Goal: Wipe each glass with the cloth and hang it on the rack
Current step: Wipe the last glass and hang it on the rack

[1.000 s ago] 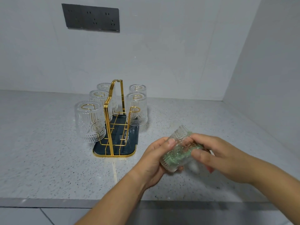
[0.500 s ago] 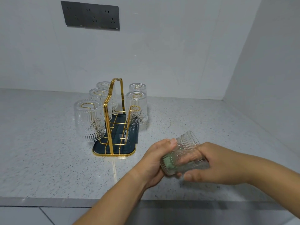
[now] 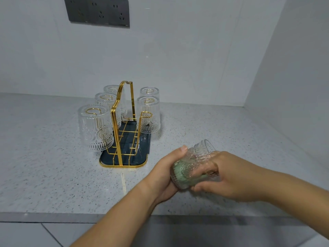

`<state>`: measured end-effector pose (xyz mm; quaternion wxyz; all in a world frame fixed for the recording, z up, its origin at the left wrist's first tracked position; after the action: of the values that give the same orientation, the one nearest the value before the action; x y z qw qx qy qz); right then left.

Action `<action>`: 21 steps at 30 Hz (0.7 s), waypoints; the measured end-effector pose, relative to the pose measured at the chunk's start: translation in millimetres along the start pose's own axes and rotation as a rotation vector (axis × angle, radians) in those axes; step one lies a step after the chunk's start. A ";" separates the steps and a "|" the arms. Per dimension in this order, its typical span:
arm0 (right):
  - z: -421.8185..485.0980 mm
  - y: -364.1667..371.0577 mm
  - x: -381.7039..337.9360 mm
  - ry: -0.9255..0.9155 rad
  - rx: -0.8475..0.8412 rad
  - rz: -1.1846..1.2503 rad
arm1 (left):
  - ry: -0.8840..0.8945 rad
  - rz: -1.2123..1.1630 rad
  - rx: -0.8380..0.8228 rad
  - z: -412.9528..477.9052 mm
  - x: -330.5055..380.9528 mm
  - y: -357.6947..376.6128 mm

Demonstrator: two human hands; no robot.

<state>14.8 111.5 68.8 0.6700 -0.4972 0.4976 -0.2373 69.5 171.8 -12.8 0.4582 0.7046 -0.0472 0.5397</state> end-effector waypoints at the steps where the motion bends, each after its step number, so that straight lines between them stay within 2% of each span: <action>1: -0.6 -0.6 5.4 0.036 0.013 0.095 | -0.016 -0.010 -0.014 -0.5 -0.8 0.3; 4: -4.5 -8.1 23.8 0.146 0.133 0.407 | -0.015 0.047 -0.023 -4.0 0.2 4.6; 6: -8.6 -10.1 34.7 0.242 0.233 0.601 | 0.070 0.170 0.002 -0.8 0.9 0.7; 8: -10.5 -3.5 39.3 0.336 0.262 0.774 | 0.144 0.276 0.061 0.0 3.1 -3.2; 12: -3.8 11.0 17.6 0.268 0.207 0.983 | 0.177 0.294 0.146 -2.4 4.6 -10.9; 16: -1.0 17.3 -5.8 0.088 0.145 0.663 | 0.023 0.117 0.226 3.6 -5.9 -25.6; 17: -1.8 17.7 -8.4 0.027 0.137 0.493 | -0.002 0.088 0.240 3.5 -6.6 -27.7; 19: -1.7 16.7 -9.1 -0.101 0.129 -0.031 | -0.053 0.072 0.240 1.9 -7.1 -25.4; 21: -0.2 20.2 -1.8 -0.154 0.035 -0.417 | -0.090 0.053 0.221 1.6 -6.9 -20.6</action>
<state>10.4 120.9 51.3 0.6512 -0.5942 0.3271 -0.3405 79.3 179.6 -30.6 0.3608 0.7728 -0.0263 0.5214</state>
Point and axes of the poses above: each hand's wrist, its own z-axis towards the middle knuckle, its own y-axis out of the palm, x = y × z, the point moved 9 cm from there along z, towards the middle knuckle, and after that the axes turned 3 degrees about x, right-handed, at the moved point
